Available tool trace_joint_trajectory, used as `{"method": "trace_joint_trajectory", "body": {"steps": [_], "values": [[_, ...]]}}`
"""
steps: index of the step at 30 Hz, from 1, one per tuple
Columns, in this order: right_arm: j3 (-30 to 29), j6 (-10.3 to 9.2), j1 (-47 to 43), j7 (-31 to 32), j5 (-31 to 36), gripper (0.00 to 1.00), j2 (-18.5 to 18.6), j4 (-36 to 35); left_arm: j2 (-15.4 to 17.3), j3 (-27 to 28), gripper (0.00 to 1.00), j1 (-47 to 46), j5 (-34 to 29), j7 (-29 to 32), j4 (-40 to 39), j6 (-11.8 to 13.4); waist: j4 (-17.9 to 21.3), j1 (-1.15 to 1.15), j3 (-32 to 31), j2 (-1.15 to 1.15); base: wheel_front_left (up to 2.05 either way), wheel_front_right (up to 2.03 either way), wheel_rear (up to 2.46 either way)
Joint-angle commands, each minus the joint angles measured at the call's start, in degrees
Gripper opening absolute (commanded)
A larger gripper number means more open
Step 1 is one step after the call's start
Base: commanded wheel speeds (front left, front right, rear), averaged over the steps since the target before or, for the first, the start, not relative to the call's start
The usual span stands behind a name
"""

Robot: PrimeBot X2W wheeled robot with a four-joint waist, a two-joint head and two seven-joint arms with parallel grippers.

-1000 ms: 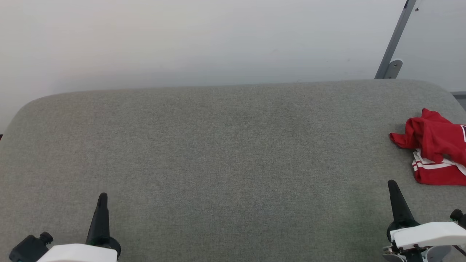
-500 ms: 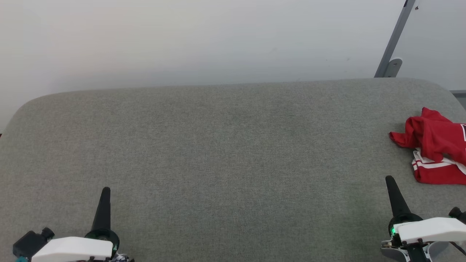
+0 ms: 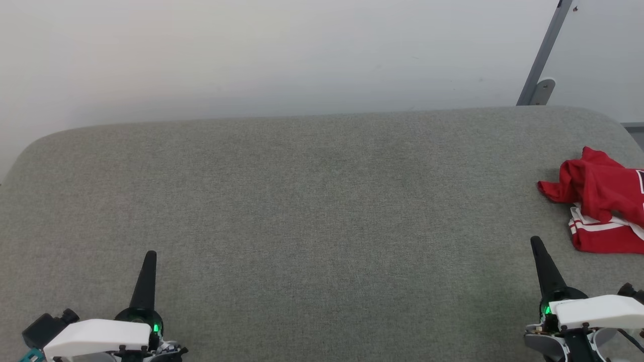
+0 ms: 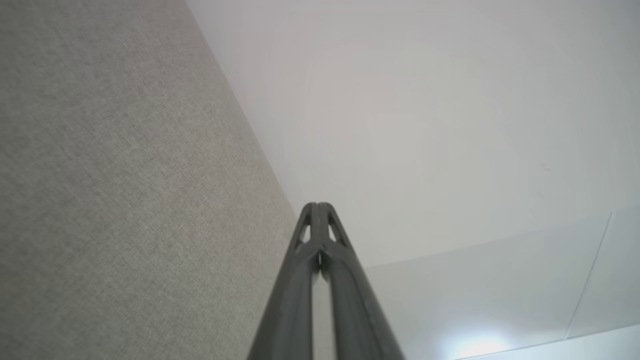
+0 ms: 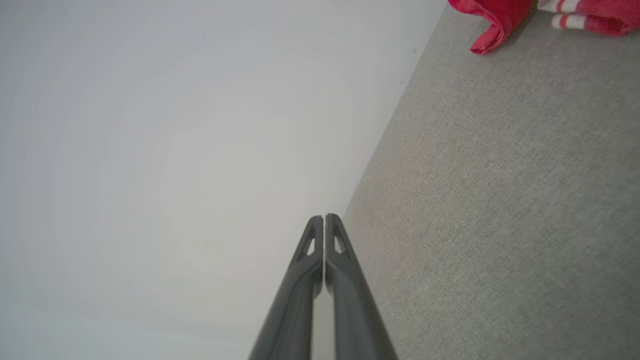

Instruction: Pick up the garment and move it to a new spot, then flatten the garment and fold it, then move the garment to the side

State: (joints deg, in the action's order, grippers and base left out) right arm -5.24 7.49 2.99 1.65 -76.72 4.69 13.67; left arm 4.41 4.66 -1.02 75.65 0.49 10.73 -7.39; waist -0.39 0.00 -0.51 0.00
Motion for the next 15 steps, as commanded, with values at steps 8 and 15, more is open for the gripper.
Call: {"method": "trace_joint_trajectory", "body": {"steps": [8,15], "values": [[-0.43,0.00,1.64,1.48,-3.99,0.00,-0.44,-0.02,0.07,0.16,0.00,-2.22,4.67,1.19,0.60,-0.13,0.08,0.00,0.13,0.00,0.00,0.00,0.00],[-0.65,0.01,2.03,2.19,-6.38,0.00,-0.75,0.06,-0.03,0.23,0.00,-2.89,7.30,2.00,1.14,-0.14,0.13,0.00,0.23,0.00,0.00,0.00,0.00]]}}
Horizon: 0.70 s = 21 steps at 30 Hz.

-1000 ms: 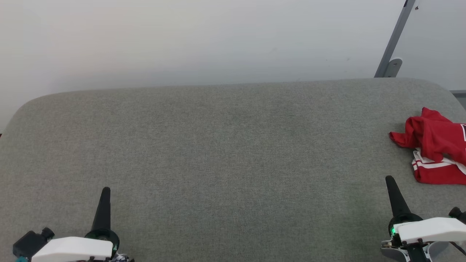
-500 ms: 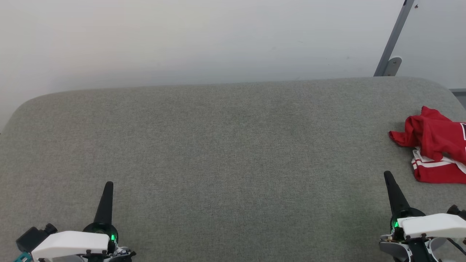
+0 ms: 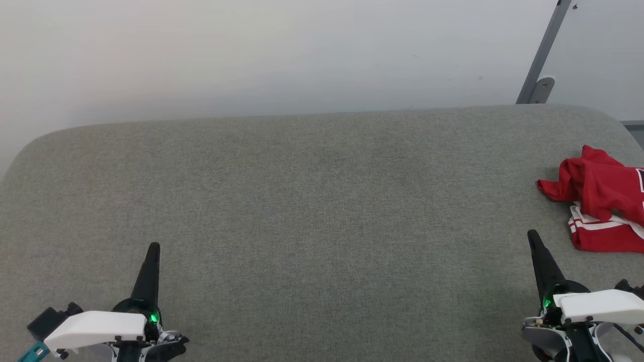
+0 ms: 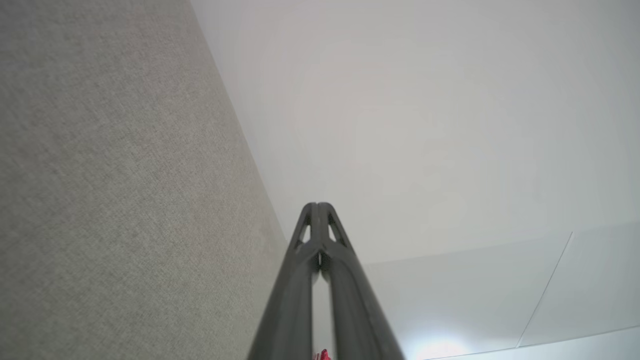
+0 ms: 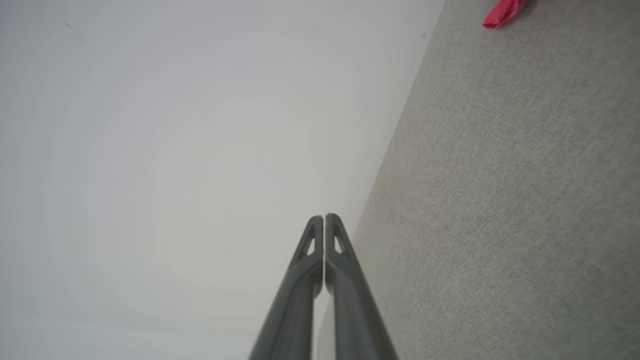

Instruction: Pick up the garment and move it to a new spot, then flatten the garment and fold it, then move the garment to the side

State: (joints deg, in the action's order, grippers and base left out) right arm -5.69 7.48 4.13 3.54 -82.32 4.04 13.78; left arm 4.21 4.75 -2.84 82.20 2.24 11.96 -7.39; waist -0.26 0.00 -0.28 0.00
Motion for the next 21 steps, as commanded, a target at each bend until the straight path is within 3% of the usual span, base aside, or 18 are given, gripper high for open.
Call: {"method": "trace_joint_trajectory", "body": {"steps": [1,21], "values": [[-0.23,0.02,0.98,0.45,-1.21,0.00,-0.15,-0.03,0.15,0.16,0.00,-1.14,1.21,0.40,0.00,-0.14,0.01,0.00,0.02,0.00,0.00,0.00,0.00],[-0.85,0.01,2.17,2.64,-8.26,0.00,-1.07,0.22,-0.22,0.42,0.00,-3.20,9.35,2.77,1.70,-0.17,0.20,0.00,0.35,0.00,0.00,0.00,0.00]]}}
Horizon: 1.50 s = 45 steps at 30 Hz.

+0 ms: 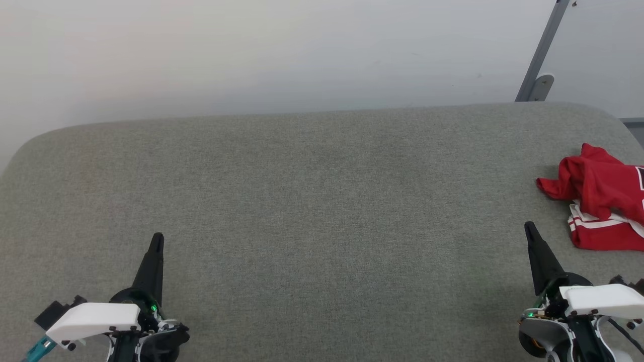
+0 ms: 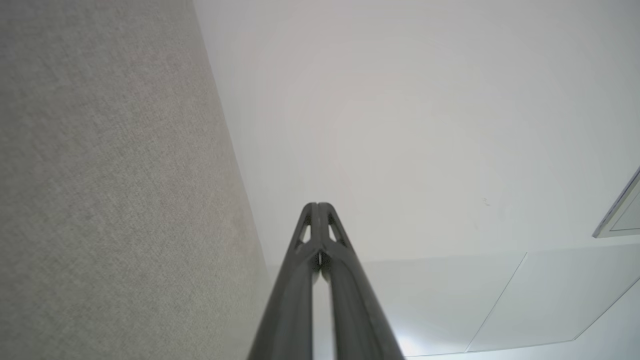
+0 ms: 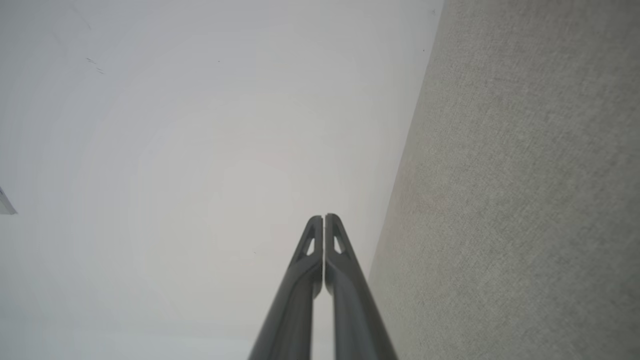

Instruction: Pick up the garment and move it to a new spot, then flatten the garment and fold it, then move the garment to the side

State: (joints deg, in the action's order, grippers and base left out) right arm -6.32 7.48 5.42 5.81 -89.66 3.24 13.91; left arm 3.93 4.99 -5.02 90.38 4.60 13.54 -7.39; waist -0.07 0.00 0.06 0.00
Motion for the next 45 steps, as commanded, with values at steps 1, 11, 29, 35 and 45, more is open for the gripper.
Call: {"method": "trace_joint_trajectory", "body": {"steps": [1,11,29,35,45], "values": [[-0.25,0.02,0.92,0.47,-1.20,0.00,-0.30,0.11,0.04,0.19,0.00,-1.02,1.56,0.57,0.21,-0.17,0.01,0.00,0.02,0.00,0.00,0.00,0.00],[-0.33,0.02,0.99,0.94,-2.81,0.00,-0.46,0.16,-0.12,0.33,0.00,-1.48,3.18,1.07,0.57,-0.18,0.07,0.00,0.12,0.00,0.00,0.00,0.00],[-0.30,0.02,0.99,0.91,-2.83,0.00,-0.45,0.16,-0.33,0.60,0.00,-1.52,2.82,1.33,0.58,-0.18,0.07,0.00,0.12,0.00,0.00,0.00,0.00],[-0.28,0.01,0.98,0.90,-2.84,0.00,-0.45,0.15,-0.40,0.68,0.00,-1.53,2.71,1.40,0.58,-0.18,0.07,0.00,0.12,0.00,0.00,0.00,0.00],[-0.28,0.02,0.98,0.89,-2.84,0.00,-0.45,0.15,-0.49,0.80,0.00,-1.55,2.59,1.48,0.59,-0.18,0.07,0.00,0.12,0.00,0.00,0.00,0.00]]}}
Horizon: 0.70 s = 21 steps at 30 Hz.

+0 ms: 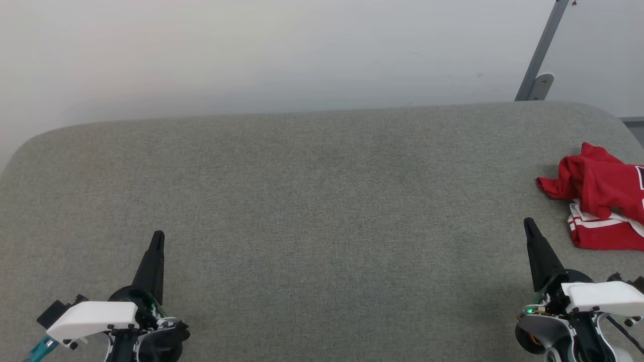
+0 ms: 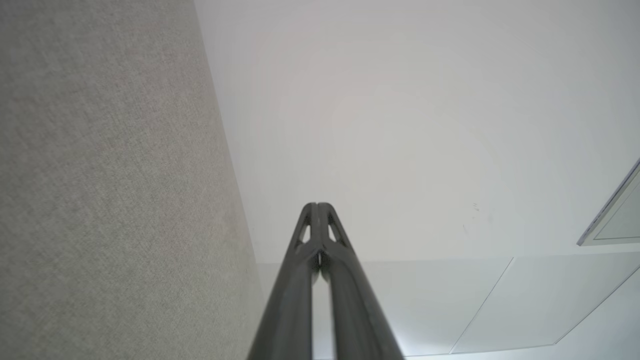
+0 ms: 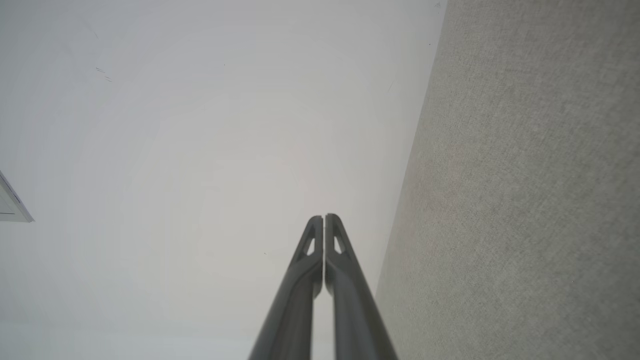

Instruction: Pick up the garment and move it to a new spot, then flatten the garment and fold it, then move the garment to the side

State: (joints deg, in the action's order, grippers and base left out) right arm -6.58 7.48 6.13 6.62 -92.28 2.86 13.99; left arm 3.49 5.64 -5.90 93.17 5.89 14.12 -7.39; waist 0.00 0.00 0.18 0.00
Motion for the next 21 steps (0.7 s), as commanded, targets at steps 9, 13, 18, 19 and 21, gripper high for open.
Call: {"method": "trace_joint_trajectory", "body": {"steps": [9,13,18,19,21], "values": [[-0.02,0.01,0.27,0.07,-0.22,0.00,-0.08,0.07,-0.12,0.28,0.00,-0.68,-0.29,0.21,0.01,-0.18,0.00,0.00,0.00,0.00,0.00,0.00,0.00],[-0.01,0.01,0.27,0.08,-0.22,0.00,-0.08,0.07,-0.15,0.31,0.00,-0.69,-0.34,0.26,0.01,-0.18,0.00,0.00,0.00,0.00,0.00,0.00,0.00],[-0.02,0.02,0.27,0.07,-0.22,0.00,-0.08,0.08,-0.19,0.36,0.00,-0.70,-0.40,0.32,0.02,-0.18,0.00,0.00,0.00,0.00,0.00,0.00,0.00],[-0.01,0.01,0.27,0.08,-0.22,0.00,-0.08,0.07,-0.19,0.38,0.00,-0.70,-0.42,0.33,0.02,-0.18,0.00,0.00,0.00,0.00,0.00,0.00,0.00],[-0.01,0.01,0.27,0.07,-0.23,0.00,-0.08,0.08,-0.20,0.40,0.00,-0.70,-0.43,0.36,0.02,-0.18,0.00,0.00,0.00,0.00,0.00,0.00,0.00]]}}
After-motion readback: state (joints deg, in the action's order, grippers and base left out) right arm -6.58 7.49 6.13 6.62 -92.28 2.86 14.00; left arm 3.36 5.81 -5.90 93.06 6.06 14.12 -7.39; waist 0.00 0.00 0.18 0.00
